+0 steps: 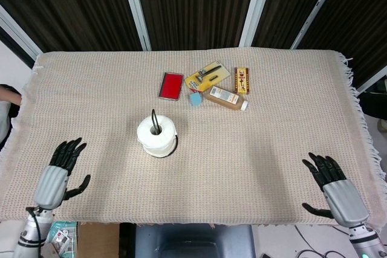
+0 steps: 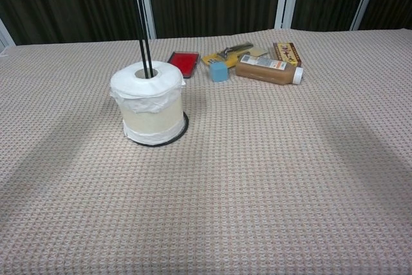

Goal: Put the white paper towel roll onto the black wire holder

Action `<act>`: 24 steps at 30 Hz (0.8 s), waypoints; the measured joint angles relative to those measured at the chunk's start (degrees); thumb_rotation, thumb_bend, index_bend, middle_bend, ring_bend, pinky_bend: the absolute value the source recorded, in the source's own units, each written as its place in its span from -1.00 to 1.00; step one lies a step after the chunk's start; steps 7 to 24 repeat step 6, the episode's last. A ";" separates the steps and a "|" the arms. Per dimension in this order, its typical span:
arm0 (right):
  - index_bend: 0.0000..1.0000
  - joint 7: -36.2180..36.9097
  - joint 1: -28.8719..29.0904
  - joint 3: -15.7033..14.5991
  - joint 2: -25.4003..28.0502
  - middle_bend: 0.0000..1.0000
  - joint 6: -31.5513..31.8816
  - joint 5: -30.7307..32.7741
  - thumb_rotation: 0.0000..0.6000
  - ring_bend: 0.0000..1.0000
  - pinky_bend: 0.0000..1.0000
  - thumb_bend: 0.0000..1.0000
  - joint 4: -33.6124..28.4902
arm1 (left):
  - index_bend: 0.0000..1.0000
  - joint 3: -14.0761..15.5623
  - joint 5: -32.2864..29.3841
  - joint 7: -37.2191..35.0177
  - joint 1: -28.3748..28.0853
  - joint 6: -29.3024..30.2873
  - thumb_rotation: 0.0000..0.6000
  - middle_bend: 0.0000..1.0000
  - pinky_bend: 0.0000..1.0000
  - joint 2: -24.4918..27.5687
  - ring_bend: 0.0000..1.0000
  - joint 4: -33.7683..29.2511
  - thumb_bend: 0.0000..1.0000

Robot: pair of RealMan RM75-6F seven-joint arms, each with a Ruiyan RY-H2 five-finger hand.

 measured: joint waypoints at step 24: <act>-1.00 -2.24 0.03 -0.28 -1.12 -1.00 -0.90 -0.12 1.00 -1.00 -1.00 -0.82 -0.01 | -1.00 0.51 -1.87 0.11 3.50 0.89 1.00 -1.00 -1.00 1.32 -1.00 5.62 -0.17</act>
